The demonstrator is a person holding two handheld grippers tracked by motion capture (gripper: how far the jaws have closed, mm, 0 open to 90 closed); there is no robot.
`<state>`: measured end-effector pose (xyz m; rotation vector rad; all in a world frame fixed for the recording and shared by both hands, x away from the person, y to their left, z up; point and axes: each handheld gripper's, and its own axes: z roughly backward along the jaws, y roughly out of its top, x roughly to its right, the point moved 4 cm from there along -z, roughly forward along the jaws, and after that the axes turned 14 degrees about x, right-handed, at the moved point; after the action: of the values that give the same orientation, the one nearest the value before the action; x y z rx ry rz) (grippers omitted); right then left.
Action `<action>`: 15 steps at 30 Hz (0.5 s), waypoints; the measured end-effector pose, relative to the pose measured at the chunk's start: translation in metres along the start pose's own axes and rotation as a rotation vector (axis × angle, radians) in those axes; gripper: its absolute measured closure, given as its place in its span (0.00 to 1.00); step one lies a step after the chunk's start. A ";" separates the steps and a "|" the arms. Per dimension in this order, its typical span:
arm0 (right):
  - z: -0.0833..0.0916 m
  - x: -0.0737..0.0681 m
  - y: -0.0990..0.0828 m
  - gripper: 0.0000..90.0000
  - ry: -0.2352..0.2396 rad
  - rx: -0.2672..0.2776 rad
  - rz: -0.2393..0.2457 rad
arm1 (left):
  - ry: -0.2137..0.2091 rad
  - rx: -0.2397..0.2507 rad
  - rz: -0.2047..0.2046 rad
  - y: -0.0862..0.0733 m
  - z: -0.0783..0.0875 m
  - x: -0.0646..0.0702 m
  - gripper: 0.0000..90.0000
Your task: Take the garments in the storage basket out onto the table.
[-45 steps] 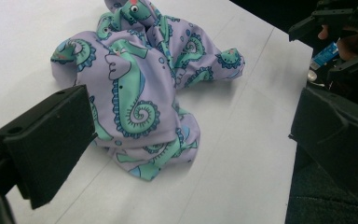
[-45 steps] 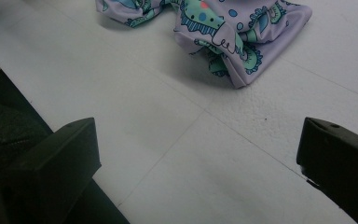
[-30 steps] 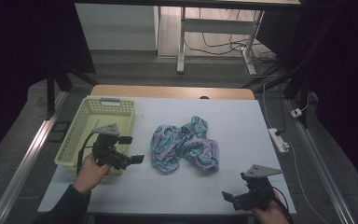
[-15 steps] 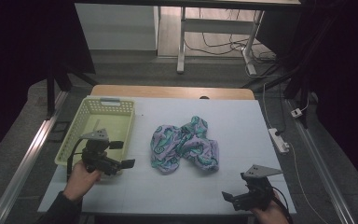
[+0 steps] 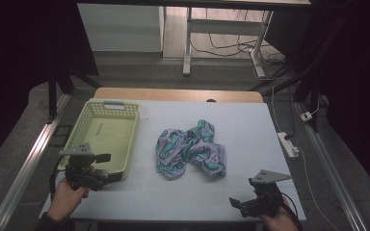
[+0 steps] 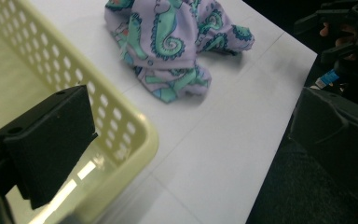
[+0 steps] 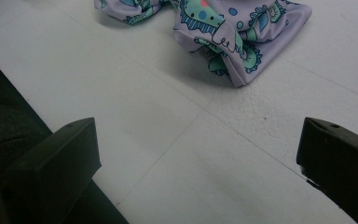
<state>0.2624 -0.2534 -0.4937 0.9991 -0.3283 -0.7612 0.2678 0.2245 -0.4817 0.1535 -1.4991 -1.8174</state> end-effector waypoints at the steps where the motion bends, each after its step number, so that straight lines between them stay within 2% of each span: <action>1: 0.000 0.000 0.000 0.00 -0.001 0.000 0.000 | 0.004 0.002 0.004 -0.002 0.003 0.000 0.00; 15: -0.001 0.000 0.000 0.00 -0.010 -0.004 0.006 | 0.035 0.007 0.049 -0.026 0.032 -0.004 0.00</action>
<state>0.2626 -0.2527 -0.4939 0.9902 -0.3384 -0.7616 0.2418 0.2526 -0.4963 0.1501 -1.4723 -1.7624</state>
